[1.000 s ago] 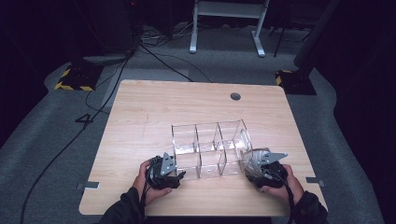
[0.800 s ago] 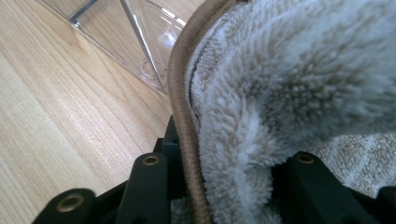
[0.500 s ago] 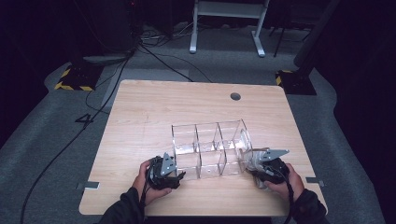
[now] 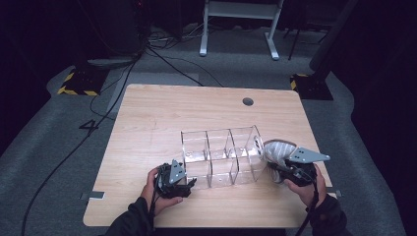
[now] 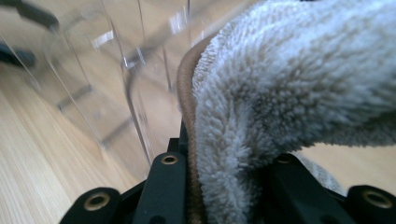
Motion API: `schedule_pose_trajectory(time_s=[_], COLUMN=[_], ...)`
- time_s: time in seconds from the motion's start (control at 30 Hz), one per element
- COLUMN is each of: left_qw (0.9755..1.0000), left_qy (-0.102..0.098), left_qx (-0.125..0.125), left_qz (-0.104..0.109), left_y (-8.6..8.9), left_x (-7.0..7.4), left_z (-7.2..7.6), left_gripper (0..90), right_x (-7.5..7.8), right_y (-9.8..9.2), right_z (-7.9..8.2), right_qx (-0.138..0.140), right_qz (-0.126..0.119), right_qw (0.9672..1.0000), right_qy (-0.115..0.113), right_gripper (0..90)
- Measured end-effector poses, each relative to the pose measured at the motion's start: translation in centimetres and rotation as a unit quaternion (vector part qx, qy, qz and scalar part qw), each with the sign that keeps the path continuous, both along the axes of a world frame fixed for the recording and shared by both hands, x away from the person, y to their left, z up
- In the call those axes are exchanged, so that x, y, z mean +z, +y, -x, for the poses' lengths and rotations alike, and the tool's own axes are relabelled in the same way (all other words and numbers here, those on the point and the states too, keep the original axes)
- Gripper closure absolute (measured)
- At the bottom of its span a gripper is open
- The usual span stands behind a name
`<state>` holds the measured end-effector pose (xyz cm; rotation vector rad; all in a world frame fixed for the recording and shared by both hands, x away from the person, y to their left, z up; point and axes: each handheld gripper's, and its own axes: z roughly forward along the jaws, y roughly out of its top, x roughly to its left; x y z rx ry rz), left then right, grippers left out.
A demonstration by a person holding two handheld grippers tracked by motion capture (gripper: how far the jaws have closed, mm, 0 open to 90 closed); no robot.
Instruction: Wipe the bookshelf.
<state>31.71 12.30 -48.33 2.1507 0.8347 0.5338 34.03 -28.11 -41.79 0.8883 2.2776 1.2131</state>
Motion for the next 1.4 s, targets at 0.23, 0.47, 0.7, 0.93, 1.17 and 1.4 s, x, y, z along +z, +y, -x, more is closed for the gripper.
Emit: schedule_pose_trajectory(time_s=[0.23, 0.47, 0.7, 0.93, 1.17, 1.4], left_qw=[0.9999, 0.9995, 0.9985, 0.9980, 0.9985, 0.9986], left_qy=[-0.009, -0.005, -0.001, -0.004, -0.007, 0.000], left_qx=[0.005, 0.021, 0.048, 0.049, 0.045, 0.041], left_qz=[0.010, 0.022, 0.024, 0.040, 0.028, 0.032], left_y=[0.0, 0.4, 1.2, 1.5, 1.7, 1.8], left_x=[0.3, 0.4, 0.5, 0.7, 0.8, 0.7], left_z=[-0.8, -1.3, -2.4, -3.5, -3.9, -4.1], left_gripper=[26.8, 29.3, 35.6, 35.8, 47.7, 47.7], right_x=[1.2, -1.8, -4.9, -6.0, -5.6, -6.0], right_y=[0.6, 1.6, 2.8, 3.0, 2.9, 3.8], right_z=[0.6, 0.1, 0.0, -0.1, -0.1, 0.2], right_qx=[0.011, 0.017, 0.040, 0.036, 0.019, 0.030], right_qz=[-0.035, -0.013, 0.033, 0.076, 0.083, 0.109], right_qw=[0.9992, 0.9994, 0.9947, 0.9902, 0.9886, 0.9846], right_qy=[-0.015, 0.029, 0.089, 0.111, 0.124, 0.133], right_gripper=[76.1, 76.2, 76.0, 68.2, 37.8, 26.3])
